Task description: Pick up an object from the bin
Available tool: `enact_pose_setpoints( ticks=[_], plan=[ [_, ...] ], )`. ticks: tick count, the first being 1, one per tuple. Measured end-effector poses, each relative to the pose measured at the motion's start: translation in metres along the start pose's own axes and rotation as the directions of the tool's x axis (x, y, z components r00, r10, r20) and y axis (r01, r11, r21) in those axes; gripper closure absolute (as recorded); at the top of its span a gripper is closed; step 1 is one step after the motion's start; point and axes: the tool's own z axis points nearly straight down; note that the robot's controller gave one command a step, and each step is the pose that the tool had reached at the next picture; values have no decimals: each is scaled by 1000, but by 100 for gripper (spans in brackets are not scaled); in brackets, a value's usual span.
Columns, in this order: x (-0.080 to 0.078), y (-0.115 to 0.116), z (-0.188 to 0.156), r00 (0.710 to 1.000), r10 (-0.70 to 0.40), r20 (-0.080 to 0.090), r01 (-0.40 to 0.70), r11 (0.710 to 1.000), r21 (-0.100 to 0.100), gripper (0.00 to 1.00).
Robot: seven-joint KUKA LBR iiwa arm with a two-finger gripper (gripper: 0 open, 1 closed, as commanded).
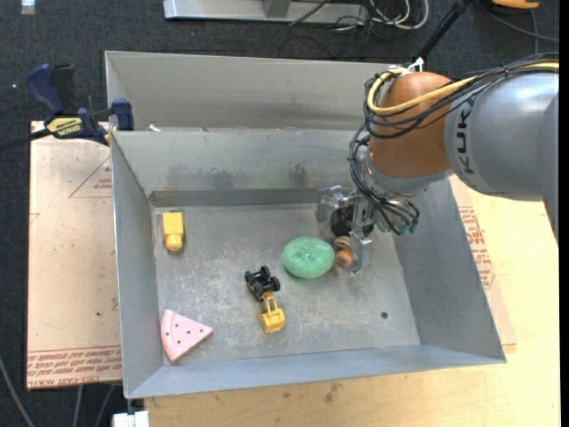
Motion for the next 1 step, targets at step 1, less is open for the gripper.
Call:
enact_pose_setpoints(
  ticks=[1],
  plan=[
    [0, 0, 0, 1000, 0, 0, 0, 1000, 0, 0]
  ],
)
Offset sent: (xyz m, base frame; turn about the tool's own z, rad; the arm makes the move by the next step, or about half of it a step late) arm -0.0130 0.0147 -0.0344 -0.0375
